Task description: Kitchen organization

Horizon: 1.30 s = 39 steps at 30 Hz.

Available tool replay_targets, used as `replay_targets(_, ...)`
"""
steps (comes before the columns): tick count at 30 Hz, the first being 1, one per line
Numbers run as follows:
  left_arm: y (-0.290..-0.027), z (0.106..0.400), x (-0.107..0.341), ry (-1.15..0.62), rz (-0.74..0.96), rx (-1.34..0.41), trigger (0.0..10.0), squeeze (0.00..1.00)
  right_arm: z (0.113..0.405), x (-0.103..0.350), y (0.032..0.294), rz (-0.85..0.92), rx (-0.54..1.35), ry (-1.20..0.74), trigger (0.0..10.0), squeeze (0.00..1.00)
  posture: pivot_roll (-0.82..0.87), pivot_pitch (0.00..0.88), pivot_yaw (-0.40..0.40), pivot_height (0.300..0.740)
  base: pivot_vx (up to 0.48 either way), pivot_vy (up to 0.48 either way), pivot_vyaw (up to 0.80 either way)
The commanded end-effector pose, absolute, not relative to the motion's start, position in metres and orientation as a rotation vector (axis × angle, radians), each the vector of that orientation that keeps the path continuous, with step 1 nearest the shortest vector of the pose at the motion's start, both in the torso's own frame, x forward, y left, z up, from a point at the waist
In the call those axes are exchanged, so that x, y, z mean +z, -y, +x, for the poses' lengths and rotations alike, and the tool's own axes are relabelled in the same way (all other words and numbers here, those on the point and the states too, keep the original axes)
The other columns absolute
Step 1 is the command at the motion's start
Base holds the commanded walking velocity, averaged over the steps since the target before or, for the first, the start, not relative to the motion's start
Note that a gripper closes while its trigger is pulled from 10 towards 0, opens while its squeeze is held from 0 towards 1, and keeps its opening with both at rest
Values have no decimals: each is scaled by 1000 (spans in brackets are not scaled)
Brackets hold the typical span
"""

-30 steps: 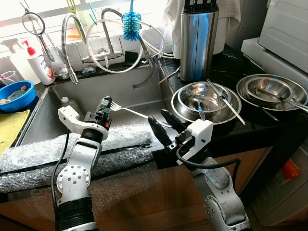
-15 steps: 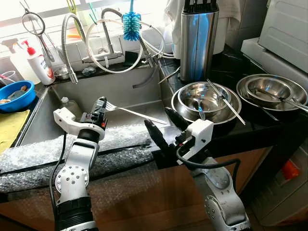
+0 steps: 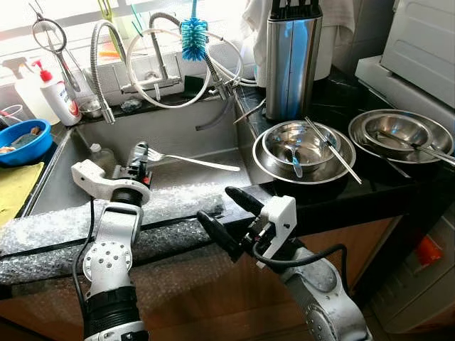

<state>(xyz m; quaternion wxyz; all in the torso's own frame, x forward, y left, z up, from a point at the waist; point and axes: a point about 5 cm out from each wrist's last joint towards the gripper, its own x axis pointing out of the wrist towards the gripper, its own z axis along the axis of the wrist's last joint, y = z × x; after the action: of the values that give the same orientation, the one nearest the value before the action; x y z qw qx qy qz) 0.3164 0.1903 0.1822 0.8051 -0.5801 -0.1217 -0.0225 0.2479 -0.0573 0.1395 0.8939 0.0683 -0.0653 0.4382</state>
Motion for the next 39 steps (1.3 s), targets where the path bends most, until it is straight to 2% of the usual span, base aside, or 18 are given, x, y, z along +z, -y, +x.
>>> replay_targets(1,-203,317,181,288,-1251,38,10000,0,247,145,54,135,923,155,10000,0,-102,0,158,740,0,0,0)
replay_targets(3,-215,319,182,316,-1162,147,10000,0,247,146,55,133,922,150,10000,0,-98,0,156,740,0,0,0)
replay_targets(4,-215,319,182,316,-1162,147,10000,0,247,146,55,133,922,150,10000,0,-98,0,156,740,0,0,0)
replay_targets(8,-233,325,187,337,-948,341,10000,0,247,146,55,129,918,147,10000,0,-104,0,161,740,0,0,0)
replay_targets(12,-236,330,192,349,-841,380,10000,0,247,145,58,128,888,147,10000,0,-102,0,160,740,0,0,0)
replay_targets(14,-229,338,199,366,-744,356,10000,0,255,144,72,100,722,174,10000,0,-105,0,164,740,0,0,0)
replay_targets(16,-223,342,202,368,-716,325,10000,0,258,144,82,55,641,198,10000,0,-111,0,167,740,0,0,0)
replay_targets(22,-202,348,208,398,-595,211,10000,0,259,150,97,-74,530,263,10000,0,-114,0,167,740,0,0,0)
replay_targets(23,-189,353,209,400,-470,141,10000,0,255,147,100,-82,493,264,10000,0,-116,0,170,740,0,0,0)
replay_targets(25,-179,357,209,404,-339,87,10000,0,251,145,100,-103,473,268,10000,0,-119,0,172,740,0,0,0)
replay_targets(35,-159,367,200,382,-122,-20,10000,0,238,141,105,-192,439,299,10000,0,-130,0,182,740,0,0,0)
replay_targets(39,-150,371,192,365,22,-43,10000,0,236,132,111,-194,397,266,10000,0,-138,0,186,740,0,0,0)
